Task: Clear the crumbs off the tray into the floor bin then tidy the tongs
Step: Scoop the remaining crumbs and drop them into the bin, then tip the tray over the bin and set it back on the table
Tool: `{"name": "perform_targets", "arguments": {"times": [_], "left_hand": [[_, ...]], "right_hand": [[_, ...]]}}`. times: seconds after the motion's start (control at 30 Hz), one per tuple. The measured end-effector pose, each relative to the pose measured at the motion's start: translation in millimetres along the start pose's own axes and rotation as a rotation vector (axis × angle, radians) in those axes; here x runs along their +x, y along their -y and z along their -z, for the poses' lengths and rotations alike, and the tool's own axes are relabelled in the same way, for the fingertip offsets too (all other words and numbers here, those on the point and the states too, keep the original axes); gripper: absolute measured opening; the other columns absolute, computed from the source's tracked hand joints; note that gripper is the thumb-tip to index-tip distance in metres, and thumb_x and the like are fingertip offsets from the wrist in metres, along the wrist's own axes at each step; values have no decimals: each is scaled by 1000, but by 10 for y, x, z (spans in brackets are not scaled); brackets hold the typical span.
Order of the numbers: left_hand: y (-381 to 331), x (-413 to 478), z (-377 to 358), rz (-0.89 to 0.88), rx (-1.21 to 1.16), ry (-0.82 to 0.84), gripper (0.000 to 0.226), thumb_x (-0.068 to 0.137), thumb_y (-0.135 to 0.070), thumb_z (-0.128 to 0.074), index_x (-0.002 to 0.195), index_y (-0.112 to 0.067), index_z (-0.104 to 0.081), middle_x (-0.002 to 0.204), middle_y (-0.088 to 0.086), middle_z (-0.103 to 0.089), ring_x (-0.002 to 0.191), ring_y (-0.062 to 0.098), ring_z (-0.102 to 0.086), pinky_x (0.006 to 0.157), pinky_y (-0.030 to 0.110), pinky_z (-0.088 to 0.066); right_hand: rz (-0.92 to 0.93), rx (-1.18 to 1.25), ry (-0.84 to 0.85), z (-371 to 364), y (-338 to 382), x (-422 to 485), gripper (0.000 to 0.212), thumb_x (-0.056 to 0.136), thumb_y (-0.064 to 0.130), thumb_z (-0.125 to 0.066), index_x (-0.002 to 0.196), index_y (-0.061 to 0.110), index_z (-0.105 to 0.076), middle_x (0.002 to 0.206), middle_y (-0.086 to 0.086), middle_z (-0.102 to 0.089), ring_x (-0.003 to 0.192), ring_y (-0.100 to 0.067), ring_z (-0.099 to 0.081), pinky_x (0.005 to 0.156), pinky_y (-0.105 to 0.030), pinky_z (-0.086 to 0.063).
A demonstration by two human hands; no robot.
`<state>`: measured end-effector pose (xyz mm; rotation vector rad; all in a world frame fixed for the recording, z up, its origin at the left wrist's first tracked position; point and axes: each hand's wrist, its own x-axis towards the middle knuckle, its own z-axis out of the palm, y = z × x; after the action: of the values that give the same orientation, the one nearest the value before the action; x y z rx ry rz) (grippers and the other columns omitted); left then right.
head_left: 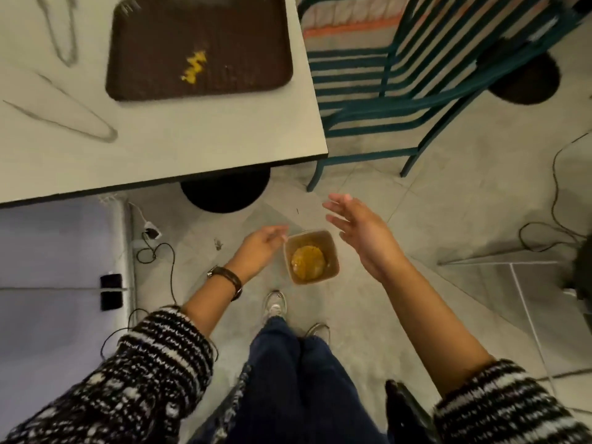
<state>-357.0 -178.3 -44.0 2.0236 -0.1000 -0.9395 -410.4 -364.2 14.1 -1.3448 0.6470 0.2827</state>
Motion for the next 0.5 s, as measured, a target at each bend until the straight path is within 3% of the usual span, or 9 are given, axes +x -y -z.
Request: {"name": "perform_targets", "arguments": {"times": [0.13, 0.27, 0.4, 0.5], "left_hand": [[-373, -498, 473, -120, -37, -154, 31, 96, -25, -45, 125, -23, -56, 127, -8, -54, 117, 6, -48, 99, 28, -39], [-608, -642, 878, -161, -158, -292, 29, 97, -17, -44, 120, -17, -60, 123, 1, -60, 110, 15, -58, 91, 21, -40], [-695, -633, 1306, -174, -272, -403, 24, 96, -15, -44, 104, -27, -63, 118, 2, -63, 102, 17, -62, 97, 29, -43], [-664, -497, 1617, -150, -317, -448, 24, 96, -15, -45, 109, -23, -63, 116, 1, -62, 101, 17, -61, 90, 24, -41]], "right_hand": [[123, -60, -15, -3, 430, -369, 36, 97, 40, -37, 127, 27, -52, 124, 5, -61, 110, -15, -60, 102, -38, -41], [203, -57, -1, -159, 801, -378, 34, 100, 35, -34, 127, 25, -51, 119, 3, -64, 106, -18, -63, 99, -39, -43], [263, -97, 41, -525, 1124, -172, 28, 99, 37, -36, 119, 30, -54, 113, 3, -68, 102, -19, -66, 93, -37, -47], [231, -139, 69, -822, 1277, 102, 27, 98, 38, -37, 117, 29, -54, 108, 3, -69, 98, -17, -67, 86, -30, -50]]}}
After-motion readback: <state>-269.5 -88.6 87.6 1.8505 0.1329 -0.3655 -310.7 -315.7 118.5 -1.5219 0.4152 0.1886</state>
